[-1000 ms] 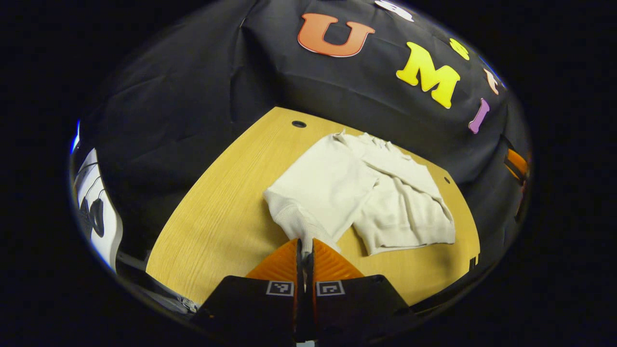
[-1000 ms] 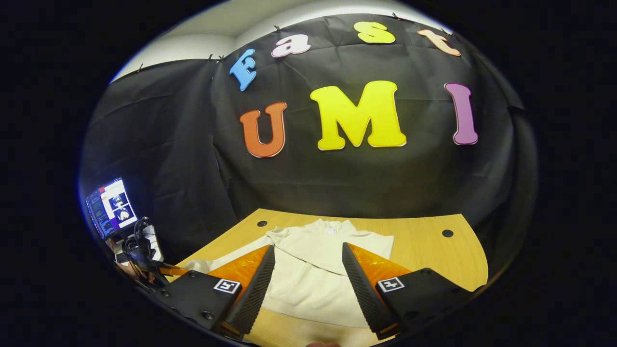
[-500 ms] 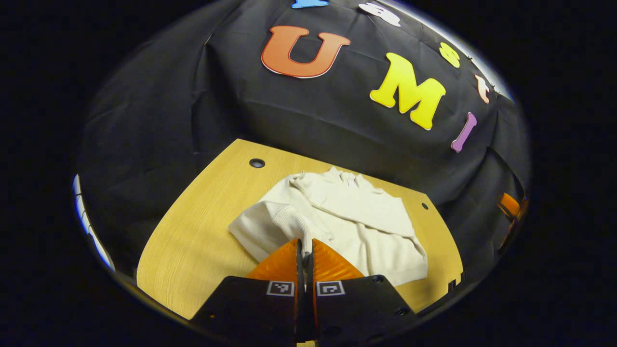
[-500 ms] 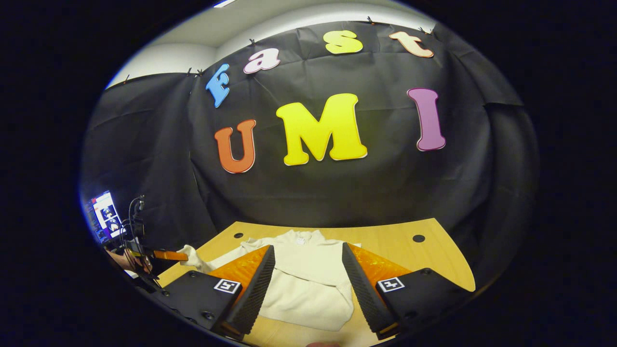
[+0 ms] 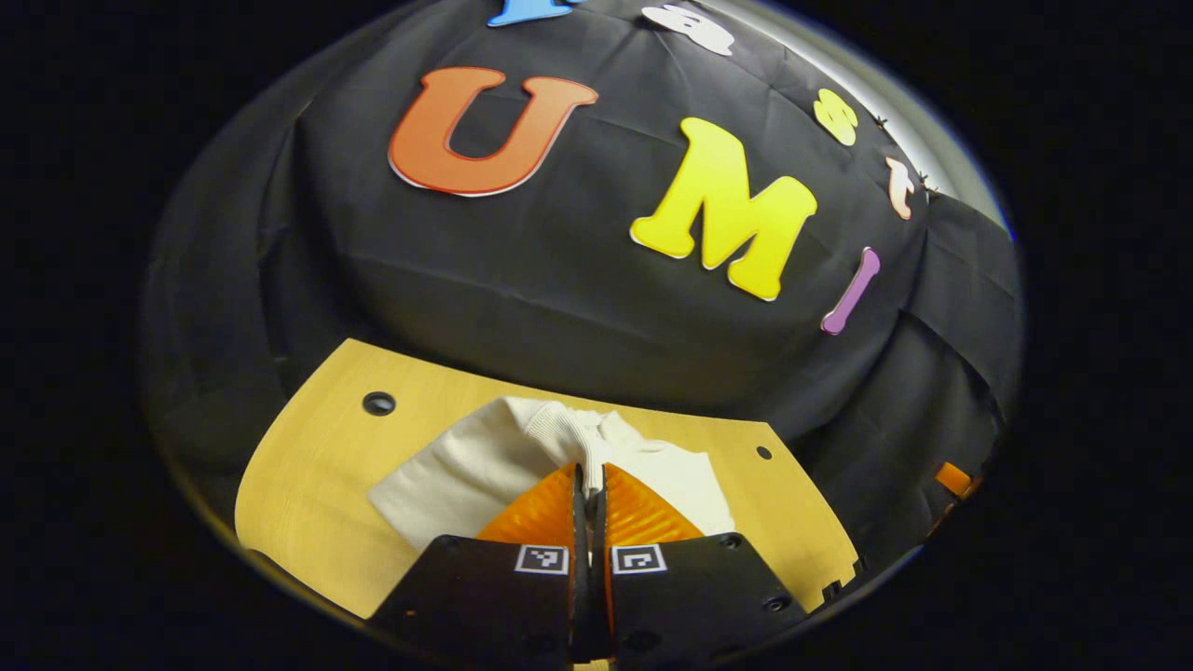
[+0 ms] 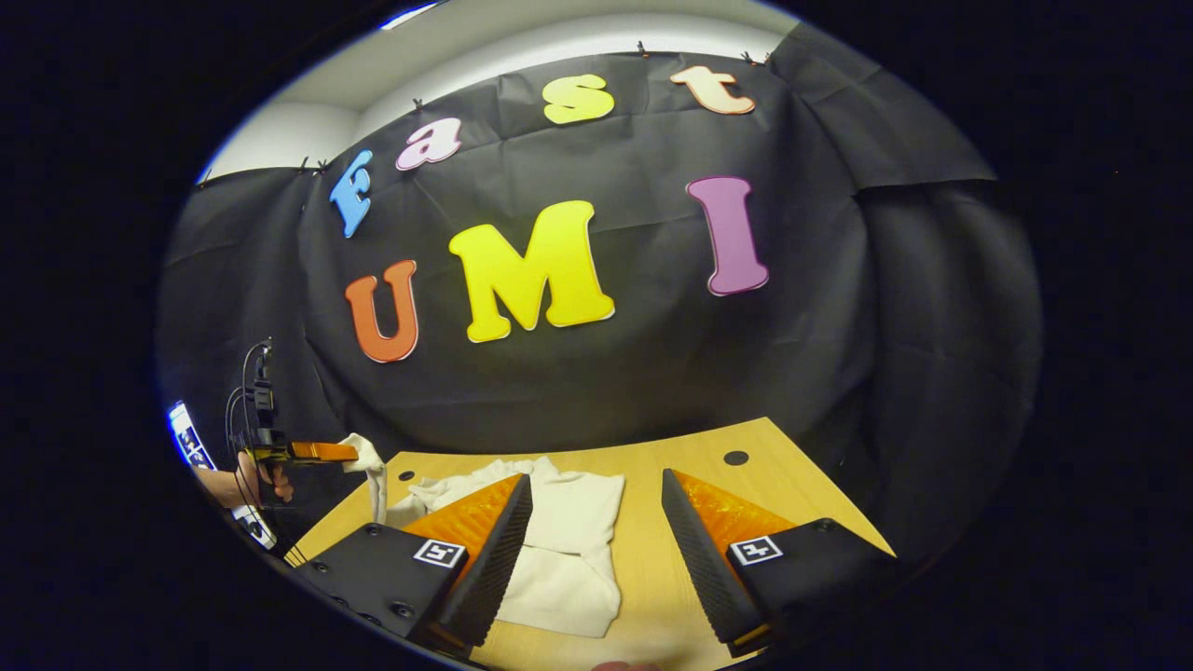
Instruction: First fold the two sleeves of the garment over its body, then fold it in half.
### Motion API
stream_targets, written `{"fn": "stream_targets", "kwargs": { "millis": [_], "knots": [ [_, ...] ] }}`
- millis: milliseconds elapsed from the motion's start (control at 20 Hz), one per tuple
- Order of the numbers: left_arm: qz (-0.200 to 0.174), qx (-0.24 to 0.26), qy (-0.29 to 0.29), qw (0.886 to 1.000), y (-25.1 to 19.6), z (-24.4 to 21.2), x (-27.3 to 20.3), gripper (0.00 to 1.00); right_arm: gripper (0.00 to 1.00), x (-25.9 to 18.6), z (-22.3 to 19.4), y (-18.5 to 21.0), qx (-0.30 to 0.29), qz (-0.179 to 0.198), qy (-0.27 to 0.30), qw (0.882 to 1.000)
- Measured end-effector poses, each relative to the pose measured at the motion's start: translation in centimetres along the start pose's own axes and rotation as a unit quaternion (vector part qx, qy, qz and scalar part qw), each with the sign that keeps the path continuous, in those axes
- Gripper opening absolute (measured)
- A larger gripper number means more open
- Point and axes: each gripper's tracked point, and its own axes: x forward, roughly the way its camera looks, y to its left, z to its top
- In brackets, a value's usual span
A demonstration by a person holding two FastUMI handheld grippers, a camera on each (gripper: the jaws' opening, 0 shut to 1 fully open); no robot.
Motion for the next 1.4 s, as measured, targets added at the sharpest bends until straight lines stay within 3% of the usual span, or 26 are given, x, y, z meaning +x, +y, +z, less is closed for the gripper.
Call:
{"fn": "stream_targets", "kwargs": {
  "millis": [350,550,900,1150,1400],
  "knots": [
    [-0.107,0.049,0.031,0.993,-11.3,0.1,7.7,0.03,0.87,-3.0,0.3,-6.3,0.019,-0.078,-0.009,0.997],
    [-0.146,0.072,0.061,0.985,-16.3,-1.6,12.4,0.03,0.87,-5.1,-0.2,-9.2,0.028,-0.119,-0.008,0.992],
    [-0.155,0.112,0.136,0.972,-18.8,-8.6,21.3,0.03,0.87,-8.0,-2.1,-12.2,0.025,-0.168,0.021,0.985],
    [-0.116,0.132,0.205,0.963,-16.8,-15.4,27.9,0.03,0.87,-8.2,-3.6,-12.0,0.003,-0.18,0.052,0.982],
    [-0.128,0.128,0.192,0.965,-18.4,-16.7,30.6,0.1,0.87,-8.2,-4.2,-11.8,-0.004,-0.19,0.071,0.979]
  ]
}}
